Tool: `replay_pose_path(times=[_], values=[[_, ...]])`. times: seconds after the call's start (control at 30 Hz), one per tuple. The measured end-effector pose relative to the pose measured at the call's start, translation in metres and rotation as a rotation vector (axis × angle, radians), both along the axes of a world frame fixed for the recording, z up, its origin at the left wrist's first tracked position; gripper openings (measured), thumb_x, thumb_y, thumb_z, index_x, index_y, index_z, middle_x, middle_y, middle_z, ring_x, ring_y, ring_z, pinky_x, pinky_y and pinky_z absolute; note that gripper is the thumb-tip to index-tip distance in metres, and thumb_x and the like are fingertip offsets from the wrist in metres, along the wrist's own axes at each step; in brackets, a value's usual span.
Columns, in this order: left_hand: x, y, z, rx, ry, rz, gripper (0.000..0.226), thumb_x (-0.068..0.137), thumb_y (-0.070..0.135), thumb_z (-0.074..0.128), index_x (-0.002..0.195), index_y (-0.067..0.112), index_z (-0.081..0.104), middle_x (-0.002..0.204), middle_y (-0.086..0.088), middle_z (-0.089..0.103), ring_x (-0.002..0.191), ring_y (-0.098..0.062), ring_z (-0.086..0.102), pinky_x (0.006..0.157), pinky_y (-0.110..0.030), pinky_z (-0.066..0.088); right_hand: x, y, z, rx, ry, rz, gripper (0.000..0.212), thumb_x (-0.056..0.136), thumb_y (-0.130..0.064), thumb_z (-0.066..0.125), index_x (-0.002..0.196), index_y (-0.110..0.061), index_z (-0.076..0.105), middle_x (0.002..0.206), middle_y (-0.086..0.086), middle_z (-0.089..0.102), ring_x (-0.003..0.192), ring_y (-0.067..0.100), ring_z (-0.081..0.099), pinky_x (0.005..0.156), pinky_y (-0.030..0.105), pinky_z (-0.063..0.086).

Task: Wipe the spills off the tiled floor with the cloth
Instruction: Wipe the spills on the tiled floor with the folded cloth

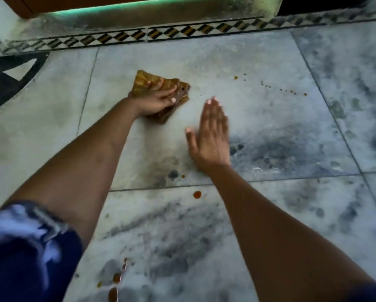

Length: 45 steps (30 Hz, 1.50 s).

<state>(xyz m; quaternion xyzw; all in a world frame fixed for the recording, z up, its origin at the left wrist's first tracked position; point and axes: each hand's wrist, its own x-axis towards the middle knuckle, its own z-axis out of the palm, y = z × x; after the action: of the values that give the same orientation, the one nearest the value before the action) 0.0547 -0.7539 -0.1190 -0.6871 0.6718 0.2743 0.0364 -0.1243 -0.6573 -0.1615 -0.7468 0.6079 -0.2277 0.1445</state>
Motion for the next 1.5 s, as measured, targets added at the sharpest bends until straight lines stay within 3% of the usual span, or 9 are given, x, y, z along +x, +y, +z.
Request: replay_pose_path(times=[0.23, 0.4, 0.63, 0.77, 0.9, 1.07, 1.2, 1.37, 1.5], values=[[0.022, 0.059, -0.013, -0.278, -0.295, -0.037, 0.07, 0.075, 0.074, 0.041, 0.138, 0.046, 0.029, 0.155, 0.003, 0.02, 0.139, -0.027, 0.021, 0.105, -0.053, 0.015, -0.102, -0.002, -0.011, 0.227, 0.268, -0.318, 0.076, 0.088, -0.054, 0.016, 0.15, -0.013, 0.002, 0.157, 0.016, -0.004, 0.144, 0.036, -0.007, 0.115, 0.049, -0.009], [-0.013, -0.021, -0.025, -0.204, -0.228, 0.146, 0.07, 0.086, 0.071, 0.032, 0.145, 0.048, 0.003, 0.159, 0.005, -0.004, 0.145, -0.031, -0.006, 0.111, -0.062, -0.002, -0.101, -0.003, -0.013, 0.238, 0.296, -0.305, 0.075, 0.088, -0.057, 0.017, 0.151, -0.019, 0.0, 0.158, 0.013, -0.007, 0.143, 0.036, -0.01, 0.115, 0.049, -0.01], [-0.052, 0.039, -0.027, -0.328, -0.218, -0.371, 0.072, 0.076, 0.08, 0.017, 0.14, 0.054, -0.002, 0.159, 0.008, -0.001, 0.145, -0.031, -0.002, 0.109, -0.062, 0.009, -0.099, -0.003, -0.006, 0.271, 0.294, -0.322, 0.076, 0.086, -0.056, 0.019, 0.151, -0.019, 0.002, 0.158, 0.012, -0.006, 0.143, 0.035, -0.01, 0.115, 0.049, -0.01], [0.006, 0.024, -0.026, -0.285, -0.268, -0.087, 0.07, 0.081, 0.072, 0.026, 0.145, 0.047, 0.013, 0.159, 0.007, 0.006, 0.145, -0.029, 0.005, 0.108, -0.061, 0.014, -0.098, -0.003, -0.005, 0.288, 0.291, -0.327, 0.075, 0.087, -0.056, 0.016, 0.15, -0.02, -0.003, 0.158, 0.011, -0.009, 0.143, 0.034, -0.013, 0.115, 0.049, -0.011], [-0.035, -0.047, -0.028, -0.249, -0.241, 0.127, 0.06, 0.091, 0.061, 0.032, 0.146, 0.044, 0.014, 0.159, 0.007, 0.003, 0.145, -0.03, 0.0, 0.112, -0.06, 0.007, -0.098, -0.003, -0.005, 0.295, 0.304, -0.326, 0.074, 0.088, -0.056, 0.016, 0.15, -0.021, -0.004, 0.158, 0.01, -0.011, 0.143, 0.033, -0.014, 0.115, 0.049, -0.01], [-0.095, -0.001, -0.032, -0.294, -0.225, -0.182, 0.061, 0.089, 0.063, 0.026, 0.144, 0.05, 0.004, 0.159, 0.009, -0.004, 0.145, -0.028, -0.004, 0.111, -0.057, 0.004, -0.098, -0.003, -0.005, 0.288, 0.299, -0.33, 0.074, 0.088, -0.055, 0.019, 0.151, -0.021, -0.001, 0.158, 0.011, -0.008, 0.143, 0.034, -0.012, 0.115, 0.05, -0.008], [-0.038, 0.06, -0.031, -0.41, -0.205, -0.423, 0.065, 0.083, 0.067, 0.02, 0.144, 0.047, 0.008, 0.158, 0.004, 0.011, 0.145, -0.031, 0.008, 0.109, -0.059, 0.011, -0.098, -0.003, -0.005, 0.296, 0.307, -0.322, 0.075, 0.088, -0.056, 0.018, 0.151, -0.021, -0.002, 0.158, 0.012, -0.009, 0.143, 0.035, -0.011, 0.116, 0.05, -0.007], [-0.007, -0.004, -0.029, -0.279, -0.256, 0.055, 0.062, 0.089, 0.063, 0.032, 0.145, 0.045, 0.015, 0.159, 0.005, 0.007, 0.145, -0.031, 0.002, 0.113, -0.057, 0.004, -0.099, -0.002, -0.005, 0.295, 0.308, -0.313, 0.074, 0.09, -0.056, 0.019, 0.15, -0.02, -0.003, 0.157, 0.012, -0.01, 0.143, 0.035, -0.013, 0.115, 0.05, -0.008], [-0.083, -0.036, -0.028, -0.229, -0.207, 0.018, 0.063, 0.091, 0.062, 0.03, 0.147, 0.043, 0.011, 0.159, 0.005, 0.001, 0.145, -0.033, -0.002, 0.114, -0.057, 0.0, -0.1, -0.002, -0.006, 0.282, 0.303, -0.312, 0.072, 0.093, -0.054, 0.025, 0.15, -0.021, -0.003, 0.158, 0.012, -0.01, 0.143, 0.035, -0.013, 0.115, 0.05, -0.008]])
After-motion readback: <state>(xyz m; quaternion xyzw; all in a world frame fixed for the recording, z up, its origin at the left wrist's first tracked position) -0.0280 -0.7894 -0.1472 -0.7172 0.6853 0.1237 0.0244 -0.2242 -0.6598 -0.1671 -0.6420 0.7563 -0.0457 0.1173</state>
